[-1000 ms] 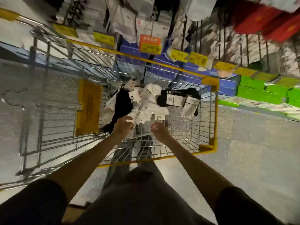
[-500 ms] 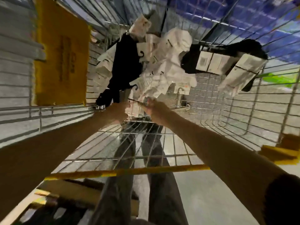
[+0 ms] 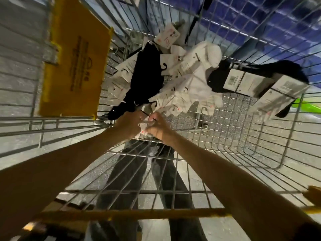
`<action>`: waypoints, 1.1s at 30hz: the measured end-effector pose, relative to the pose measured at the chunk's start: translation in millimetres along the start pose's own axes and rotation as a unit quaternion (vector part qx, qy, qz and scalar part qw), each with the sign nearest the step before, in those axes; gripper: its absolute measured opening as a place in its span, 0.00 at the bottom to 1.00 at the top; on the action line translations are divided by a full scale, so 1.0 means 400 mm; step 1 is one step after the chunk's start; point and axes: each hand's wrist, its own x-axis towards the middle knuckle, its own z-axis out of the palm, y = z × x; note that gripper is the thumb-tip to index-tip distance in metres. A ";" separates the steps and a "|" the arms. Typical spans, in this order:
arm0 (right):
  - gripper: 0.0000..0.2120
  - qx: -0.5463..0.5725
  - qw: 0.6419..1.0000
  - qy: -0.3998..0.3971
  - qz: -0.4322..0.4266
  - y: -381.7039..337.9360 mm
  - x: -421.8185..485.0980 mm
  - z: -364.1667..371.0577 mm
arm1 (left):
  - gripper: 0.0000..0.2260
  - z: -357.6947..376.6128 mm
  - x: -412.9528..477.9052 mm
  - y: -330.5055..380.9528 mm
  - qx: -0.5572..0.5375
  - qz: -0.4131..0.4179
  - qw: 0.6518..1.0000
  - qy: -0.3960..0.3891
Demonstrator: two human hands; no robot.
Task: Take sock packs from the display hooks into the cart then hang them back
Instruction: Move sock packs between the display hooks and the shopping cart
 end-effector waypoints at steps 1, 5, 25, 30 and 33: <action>0.18 0.023 1.000 0.011 0.008 -0.021 -0.019 -0.007 | 0.20 -0.003 -0.006 -0.003 -0.015 0.002 1.000 -0.003; 0.09 0.053 0.998 0.017 -0.005 -0.070 -0.085 -0.049 | 0.25 -0.023 -0.026 -0.008 -0.075 0.026 0.997 -0.006; 0.13 0.014 0.997 0.066 -0.027 -0.178 -0.210 -0.179 | 0.12 -0.158 -0.082 0.047 -0.431 0.112 0.892 -0.078; 0.30 -0.491 0.828 0.187 -0.197 -0.135 -0.151 -0.201 | 0.10 -0.155 -0.062 0.014 -0.485 0.025 0.873 -0.046; 0.42 -0.624 0.728 0.184 -0.214 -0.125 -0.119 -0.216 | 0.22 -0.150 -0.056 0.015 -0.504 0.016 0.863 -0.028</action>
